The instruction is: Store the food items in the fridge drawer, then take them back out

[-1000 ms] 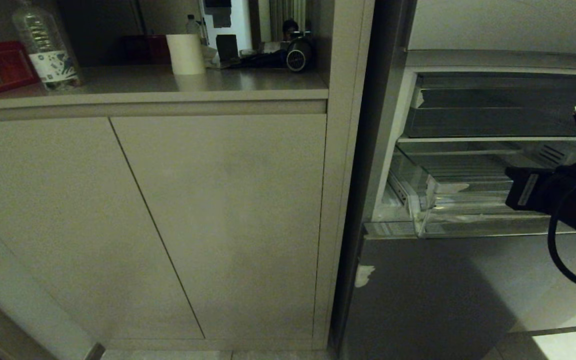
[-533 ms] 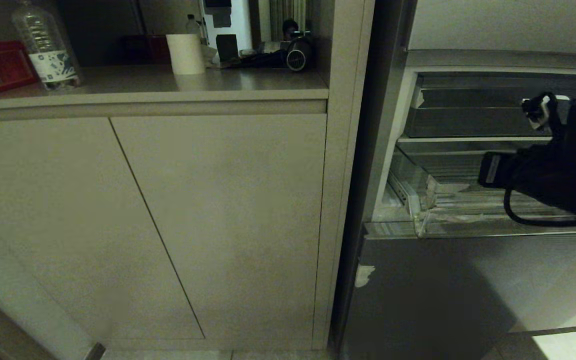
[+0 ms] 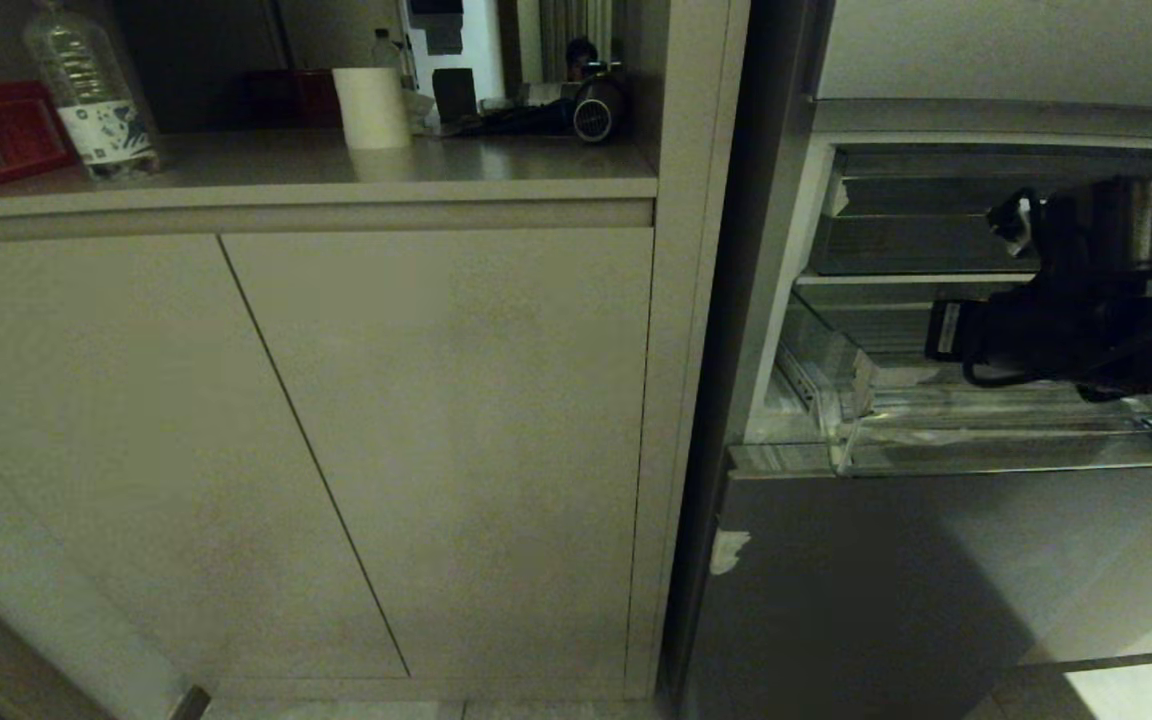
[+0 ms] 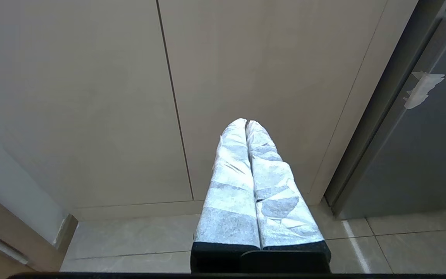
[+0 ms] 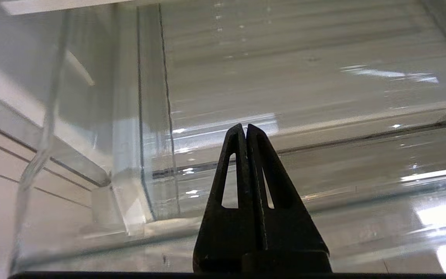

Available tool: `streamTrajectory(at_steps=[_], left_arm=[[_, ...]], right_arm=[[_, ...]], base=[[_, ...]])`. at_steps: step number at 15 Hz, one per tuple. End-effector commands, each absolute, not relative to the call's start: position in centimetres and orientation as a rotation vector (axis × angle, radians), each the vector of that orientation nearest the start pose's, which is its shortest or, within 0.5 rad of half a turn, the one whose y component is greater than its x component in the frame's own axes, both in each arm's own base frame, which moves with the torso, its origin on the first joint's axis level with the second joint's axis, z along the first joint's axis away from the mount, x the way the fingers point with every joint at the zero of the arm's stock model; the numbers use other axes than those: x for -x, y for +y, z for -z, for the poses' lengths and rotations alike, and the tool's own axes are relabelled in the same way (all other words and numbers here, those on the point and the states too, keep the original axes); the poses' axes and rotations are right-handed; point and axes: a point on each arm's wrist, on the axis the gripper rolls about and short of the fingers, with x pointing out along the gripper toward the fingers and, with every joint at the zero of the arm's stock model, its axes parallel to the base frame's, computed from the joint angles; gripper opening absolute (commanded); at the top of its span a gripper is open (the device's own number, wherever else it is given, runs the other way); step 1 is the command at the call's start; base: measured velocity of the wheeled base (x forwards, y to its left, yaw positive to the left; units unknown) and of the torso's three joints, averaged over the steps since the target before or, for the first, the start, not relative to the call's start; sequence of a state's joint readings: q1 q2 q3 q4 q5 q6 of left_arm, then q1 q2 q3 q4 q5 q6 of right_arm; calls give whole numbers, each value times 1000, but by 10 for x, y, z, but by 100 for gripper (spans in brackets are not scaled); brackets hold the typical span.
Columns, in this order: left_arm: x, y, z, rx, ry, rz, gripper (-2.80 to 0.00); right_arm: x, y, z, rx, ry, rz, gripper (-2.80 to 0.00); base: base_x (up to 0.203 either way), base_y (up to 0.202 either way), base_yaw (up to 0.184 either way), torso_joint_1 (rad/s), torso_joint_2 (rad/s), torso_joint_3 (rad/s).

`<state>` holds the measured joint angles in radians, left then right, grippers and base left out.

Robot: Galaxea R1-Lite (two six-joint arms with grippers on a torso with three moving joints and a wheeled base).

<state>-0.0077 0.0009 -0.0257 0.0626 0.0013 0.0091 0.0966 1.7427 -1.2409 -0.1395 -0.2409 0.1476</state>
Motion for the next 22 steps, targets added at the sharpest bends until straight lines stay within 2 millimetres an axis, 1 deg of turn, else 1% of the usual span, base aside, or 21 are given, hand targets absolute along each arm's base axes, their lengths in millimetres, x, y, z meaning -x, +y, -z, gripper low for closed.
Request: streamTrajectory(at_steps=[1, 4, 7, 9, 11, 14, 15, 17, 22], left_arm=[[25, 0, -76, -9, 38, 6, -280], [25, 0, -76, -9, 38, 6, -280], [25, 0, -76, -9, 40, 6, -280], [25, 0, -76, -9, 38, 6, -280], [25, 0, -76, -9, 39, 6, -280], [25, 0, -76, -9, 38, 6, -280], [25, 0, -76, -9, 40, 6, -280], [25, 0, -76, -9, 38, 6, -280], [25, 0, -76, -9, 38, 6, -280]], right_arm=[[-339, 22, -243, -79, 420, 183, -280], [-330, 21, -249, -99, 525, 190, -280], [-319, 19, -255, -105, 571, 194, -280], [-308, 17, -258, -111, 615, 202, -280], [-297, 14, -263, -117, 631, 206, -280], [-288, 5, -268, -132, 627, 221, -280], [-285, 4, -269, -132, 635, 225, -280], [-274, 1, -271, -134, 676, 224, -280], [-256, -7, -270, -165, 688, 207, -280]], base=[[0, 0, 0, 0, 0, 0], [0, 0, 0, 0, 0, 0], [0, 0, 0, 0, 0, 0], [0, 0, 0, 0, 0, 0], [0, 0, 0, 0, 0, 0], [0, 0, 0, 0, 0, 0], [0, 0, 0, 0, 0, 0], [0, 0, 0, 0, 0, 0], [0, 0, 0, 0, 0, 0]])
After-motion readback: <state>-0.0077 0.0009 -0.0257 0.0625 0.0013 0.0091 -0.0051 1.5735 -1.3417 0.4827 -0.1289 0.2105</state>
